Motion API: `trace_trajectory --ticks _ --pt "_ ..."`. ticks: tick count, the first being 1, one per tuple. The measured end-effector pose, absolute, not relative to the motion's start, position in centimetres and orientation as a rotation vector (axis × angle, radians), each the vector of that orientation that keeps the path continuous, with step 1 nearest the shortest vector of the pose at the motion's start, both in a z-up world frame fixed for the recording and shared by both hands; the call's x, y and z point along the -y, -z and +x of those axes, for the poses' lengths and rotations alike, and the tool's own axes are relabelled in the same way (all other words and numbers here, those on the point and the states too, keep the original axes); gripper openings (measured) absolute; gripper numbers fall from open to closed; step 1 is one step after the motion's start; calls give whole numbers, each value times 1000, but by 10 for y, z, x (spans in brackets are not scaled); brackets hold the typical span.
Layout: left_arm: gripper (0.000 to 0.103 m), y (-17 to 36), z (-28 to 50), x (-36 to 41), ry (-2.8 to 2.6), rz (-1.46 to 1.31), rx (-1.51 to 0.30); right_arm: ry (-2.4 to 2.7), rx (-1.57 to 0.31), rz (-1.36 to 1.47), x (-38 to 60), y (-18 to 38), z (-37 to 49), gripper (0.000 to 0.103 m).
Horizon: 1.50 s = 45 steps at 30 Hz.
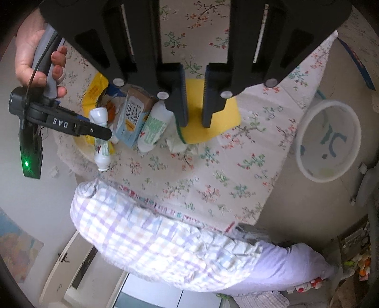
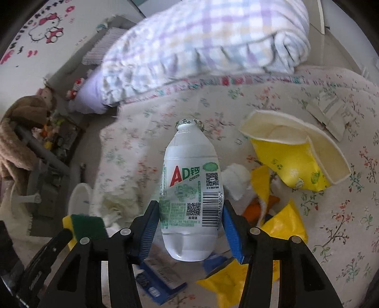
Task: Collect trash
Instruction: 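Carry the sponge to the wastebasket and open the left tool while the right tool carries the bottle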
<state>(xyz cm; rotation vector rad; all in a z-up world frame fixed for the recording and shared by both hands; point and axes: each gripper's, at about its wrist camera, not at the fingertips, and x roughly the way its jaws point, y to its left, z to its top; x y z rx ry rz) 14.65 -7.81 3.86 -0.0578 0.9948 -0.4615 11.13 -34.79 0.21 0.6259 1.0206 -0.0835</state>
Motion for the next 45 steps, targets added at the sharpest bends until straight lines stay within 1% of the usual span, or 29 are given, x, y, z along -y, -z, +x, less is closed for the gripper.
trace_trajectory --ticks 6,13,19,27,34,36,38,39,41,45 --pt "13 -49 153 48 416 -98 -951 24 -974 592 323 -25 108 54" --pt "13 -54 175 -10 320 -151 -888 -52 -948 568 290 -39 114 54" --pt "13 -34 193 -47 232 -160 -890 -119 -950 535 254 -43 126 54" --pt "13 -2 206 -81 173 -104 -883 -177 -976 459 205 -33 141 54" --pt "15 7 209 -96 183 -93 -893 -204 -1006 389 173 -20 152 54" --pt "30 8 209 -98 180 -87 -910 -212 -1008 392 165 -16 157 54" --pt "72 5 207 -103 154 -86 -909 -221 -1012 394 157 -13 163 54" --pt "78 3 205 -106 133 -88 -896 -223 -1015 389 152 -12 166 54" --pt "84 -2 202 -116 99 -100 -886 -228 -1022 377 144 -9 173 54" --pt "88 -3 200 -135 19 -117 -910 -245 -1035 359 125 -5 186 54"
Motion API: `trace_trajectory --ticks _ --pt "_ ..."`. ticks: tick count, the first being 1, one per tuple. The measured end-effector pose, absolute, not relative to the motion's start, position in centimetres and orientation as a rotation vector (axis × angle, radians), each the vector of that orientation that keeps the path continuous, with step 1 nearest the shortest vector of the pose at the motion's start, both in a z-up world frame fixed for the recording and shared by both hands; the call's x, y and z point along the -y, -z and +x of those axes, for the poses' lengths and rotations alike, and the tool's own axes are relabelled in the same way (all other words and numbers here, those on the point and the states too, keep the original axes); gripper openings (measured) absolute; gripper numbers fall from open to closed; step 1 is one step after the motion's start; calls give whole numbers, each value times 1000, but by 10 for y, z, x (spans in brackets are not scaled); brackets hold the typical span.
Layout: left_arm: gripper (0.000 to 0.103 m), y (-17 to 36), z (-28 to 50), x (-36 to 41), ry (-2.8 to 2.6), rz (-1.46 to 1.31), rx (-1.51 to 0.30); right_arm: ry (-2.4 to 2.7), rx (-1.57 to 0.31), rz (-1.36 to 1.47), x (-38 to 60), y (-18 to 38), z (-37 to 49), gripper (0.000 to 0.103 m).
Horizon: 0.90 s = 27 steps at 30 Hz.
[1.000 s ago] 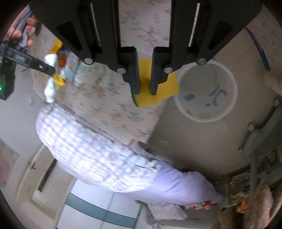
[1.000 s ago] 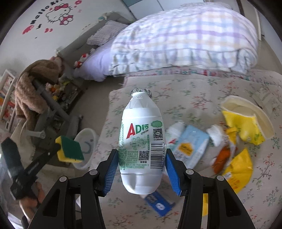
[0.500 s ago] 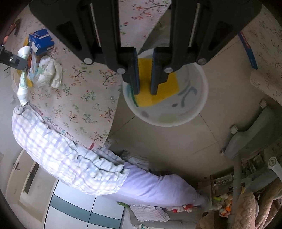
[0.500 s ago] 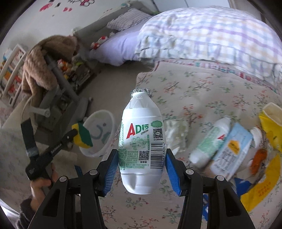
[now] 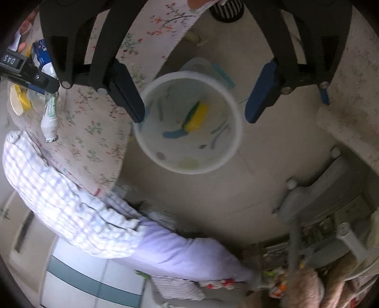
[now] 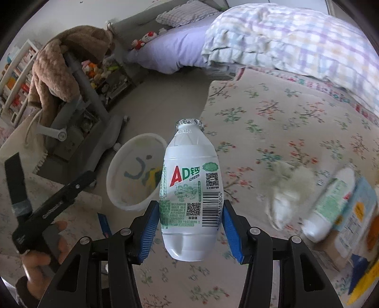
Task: Collect trash
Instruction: 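Carry the sponge to the wastebasket and open the left tool while the right tool carries the bottle, then lower the white AD bottle into the wastebasket and open the right tool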
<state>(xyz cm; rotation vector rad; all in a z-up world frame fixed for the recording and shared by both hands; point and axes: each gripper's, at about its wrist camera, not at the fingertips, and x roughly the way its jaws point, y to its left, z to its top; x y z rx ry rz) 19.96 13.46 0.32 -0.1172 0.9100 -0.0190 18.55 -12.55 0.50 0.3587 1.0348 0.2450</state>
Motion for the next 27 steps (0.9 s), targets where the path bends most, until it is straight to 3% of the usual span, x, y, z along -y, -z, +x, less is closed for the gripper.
trace_trajectory --ticks 6,27 --pt "95 -9 194 -149 -65 -97 -913 -278 -1059 342 96 6 211 54" --pt "96 -11 192 -199 -171 -103 -935 -323 -1068 316 31 27 271 54"
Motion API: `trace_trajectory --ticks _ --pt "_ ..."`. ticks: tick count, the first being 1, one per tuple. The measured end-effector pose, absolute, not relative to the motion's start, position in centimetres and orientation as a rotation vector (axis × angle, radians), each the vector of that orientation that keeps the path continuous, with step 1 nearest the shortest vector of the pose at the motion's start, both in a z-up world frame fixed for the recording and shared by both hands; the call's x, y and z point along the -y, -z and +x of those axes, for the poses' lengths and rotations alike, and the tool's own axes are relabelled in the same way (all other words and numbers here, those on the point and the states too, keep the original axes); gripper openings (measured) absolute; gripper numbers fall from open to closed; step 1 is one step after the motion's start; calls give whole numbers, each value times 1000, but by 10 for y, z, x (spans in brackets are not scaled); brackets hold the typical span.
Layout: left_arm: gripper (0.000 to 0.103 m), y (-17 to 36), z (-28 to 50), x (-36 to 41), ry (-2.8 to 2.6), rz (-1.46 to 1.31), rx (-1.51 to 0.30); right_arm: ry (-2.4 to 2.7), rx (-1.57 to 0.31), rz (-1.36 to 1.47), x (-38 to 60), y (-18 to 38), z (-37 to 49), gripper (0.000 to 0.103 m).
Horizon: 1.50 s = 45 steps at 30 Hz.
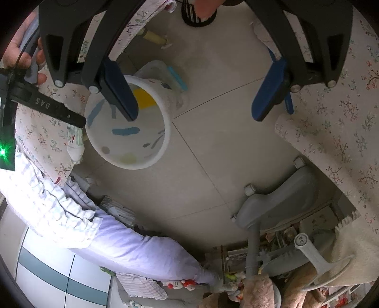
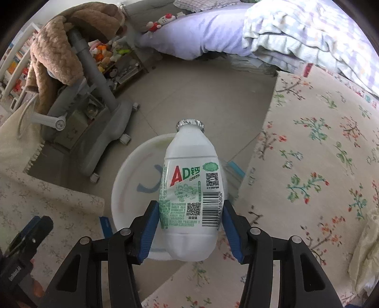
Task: Collect trash
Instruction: 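Lower the white AD bottle into the wastebasket and open the right tool, then grasp the blue tissue box with the left tool while the right tool grasps the yellow snack wrapper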
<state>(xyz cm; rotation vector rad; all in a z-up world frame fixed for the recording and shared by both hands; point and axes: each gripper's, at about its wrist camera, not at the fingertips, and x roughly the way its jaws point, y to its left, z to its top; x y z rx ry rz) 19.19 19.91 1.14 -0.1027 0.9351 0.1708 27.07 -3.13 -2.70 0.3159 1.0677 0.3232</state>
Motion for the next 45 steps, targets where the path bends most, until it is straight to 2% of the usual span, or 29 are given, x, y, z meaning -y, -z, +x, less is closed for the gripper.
trace_trajectory --ticks 1,3,5,15,29,45 --pt "96 -12 191 -200 -173 -103 -935 -327 -1058 319 31 25 271 55" --pt "96 -13 191 -201 -174 -106 -934 -331 -1046 328 31 21 269 75" --pt "96 -14 189 -201 -171 -110 -931 -327 -1026 329 31 15 266 79" --pt "96 -27 179 -183 -131 -111 -903 -275 -997 282 62 -12 230 79" --pt "96 -44 150 -116 11 -52 -882 -166 -983 268 151 -31 155 79" --pt "97 -33 135 -33 181 -16 -978 41 -1008 319 267 -32 80 80"
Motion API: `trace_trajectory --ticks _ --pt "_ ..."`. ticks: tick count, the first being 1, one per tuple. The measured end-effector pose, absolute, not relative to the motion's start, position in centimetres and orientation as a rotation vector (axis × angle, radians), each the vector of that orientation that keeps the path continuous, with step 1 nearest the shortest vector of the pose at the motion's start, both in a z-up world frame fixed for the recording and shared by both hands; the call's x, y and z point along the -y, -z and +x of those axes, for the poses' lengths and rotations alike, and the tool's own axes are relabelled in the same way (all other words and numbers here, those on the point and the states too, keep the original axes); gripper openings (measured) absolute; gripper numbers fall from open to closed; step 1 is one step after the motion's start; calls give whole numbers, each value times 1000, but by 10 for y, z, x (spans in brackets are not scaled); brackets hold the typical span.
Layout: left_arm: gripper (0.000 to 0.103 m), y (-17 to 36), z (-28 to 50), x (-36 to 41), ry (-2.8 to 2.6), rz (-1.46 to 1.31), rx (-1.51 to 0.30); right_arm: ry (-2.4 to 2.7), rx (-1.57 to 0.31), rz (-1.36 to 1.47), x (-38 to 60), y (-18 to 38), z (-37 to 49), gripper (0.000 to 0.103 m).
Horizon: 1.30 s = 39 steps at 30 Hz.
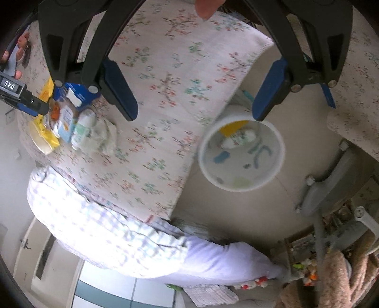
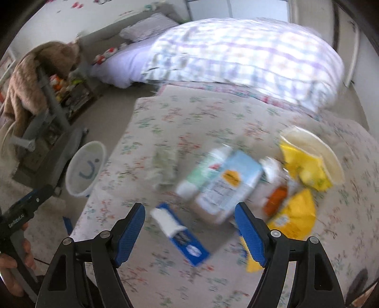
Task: Collect trash
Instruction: 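Grasp the blue tissue box with the left tool while the right tool grasps the yellow snack wrapper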
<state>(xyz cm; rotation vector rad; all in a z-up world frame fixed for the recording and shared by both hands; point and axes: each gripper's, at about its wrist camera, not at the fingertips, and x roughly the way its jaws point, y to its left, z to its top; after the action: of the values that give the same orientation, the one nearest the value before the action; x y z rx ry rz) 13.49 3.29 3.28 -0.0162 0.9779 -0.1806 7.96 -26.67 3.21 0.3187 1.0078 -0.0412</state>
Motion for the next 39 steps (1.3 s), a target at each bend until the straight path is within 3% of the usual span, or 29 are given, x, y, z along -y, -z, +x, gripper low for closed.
trace_trajectory --ticks 15,28,34,36,39 --pt "97 -15 126 47 303 54 -1071 239 -1123 499 353 15 59 80" --pt "97 -5 122 95 381 54 -1136 267 -1172 546 366 34 54 79" --pt "97 -2 119 119 437 19 -1167 254 -1148 622 383 33 34 63" --pt "96 0 119 127 468 0 -1184 248 -1136 642 391 33 26 53" --pt "90 6 118 142 506 -7 -1206 241 -1120 673 402 33 14 47"
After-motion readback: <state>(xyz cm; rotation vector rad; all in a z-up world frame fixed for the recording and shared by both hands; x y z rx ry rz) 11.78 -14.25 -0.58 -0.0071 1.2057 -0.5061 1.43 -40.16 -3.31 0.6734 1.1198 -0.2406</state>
